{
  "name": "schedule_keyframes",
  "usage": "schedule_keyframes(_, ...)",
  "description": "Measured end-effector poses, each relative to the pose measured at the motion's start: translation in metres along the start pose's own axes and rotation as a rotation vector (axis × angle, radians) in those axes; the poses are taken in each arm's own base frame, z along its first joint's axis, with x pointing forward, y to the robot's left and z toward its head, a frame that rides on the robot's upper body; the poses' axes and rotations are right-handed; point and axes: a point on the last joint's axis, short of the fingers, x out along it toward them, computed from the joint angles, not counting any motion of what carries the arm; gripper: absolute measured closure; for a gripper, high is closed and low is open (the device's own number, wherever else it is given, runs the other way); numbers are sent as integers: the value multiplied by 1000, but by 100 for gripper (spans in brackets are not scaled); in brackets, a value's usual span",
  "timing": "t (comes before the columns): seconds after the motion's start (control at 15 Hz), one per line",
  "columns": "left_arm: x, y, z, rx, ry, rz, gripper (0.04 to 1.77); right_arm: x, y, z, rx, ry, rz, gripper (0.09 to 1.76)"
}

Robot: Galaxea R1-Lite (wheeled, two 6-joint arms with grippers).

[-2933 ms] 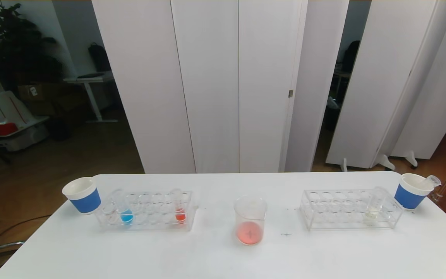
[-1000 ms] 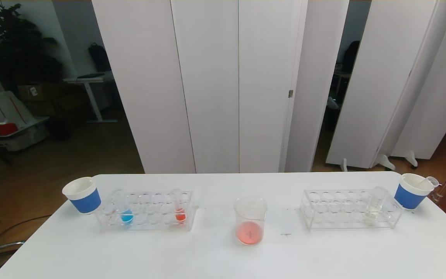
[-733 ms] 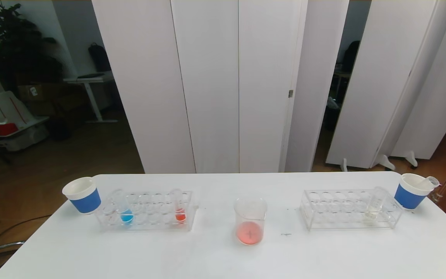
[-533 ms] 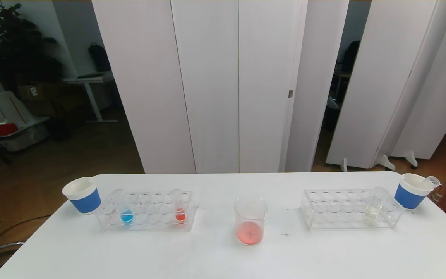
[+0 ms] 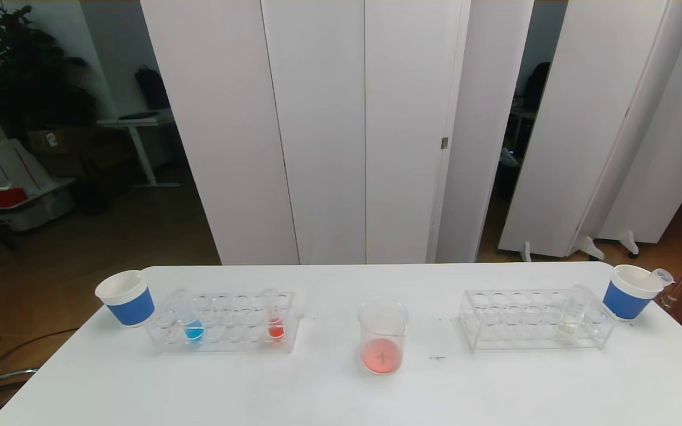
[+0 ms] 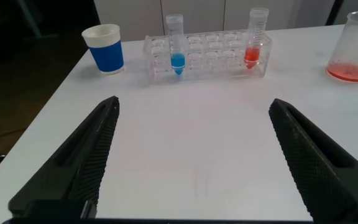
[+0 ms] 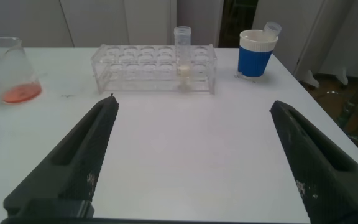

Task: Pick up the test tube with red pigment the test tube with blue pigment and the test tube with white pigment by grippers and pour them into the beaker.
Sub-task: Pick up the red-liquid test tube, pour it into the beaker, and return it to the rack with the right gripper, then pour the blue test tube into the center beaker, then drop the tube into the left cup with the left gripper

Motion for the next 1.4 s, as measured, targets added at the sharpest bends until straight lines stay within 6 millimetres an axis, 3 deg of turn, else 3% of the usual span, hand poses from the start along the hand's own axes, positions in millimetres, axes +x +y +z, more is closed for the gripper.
schedule_keyframes(0.93,-1,1,4,-15,-24,16,9,0,0,0,0,0,0,10)
schedule_keyframes(1.13,-8,3,23,-15,-77,70,9,0,0,0,0,0,0,10)
schedule_keyframes(1.4,-33,5,66,-16,-145,80,9,0,0,0,0,0,0,10)
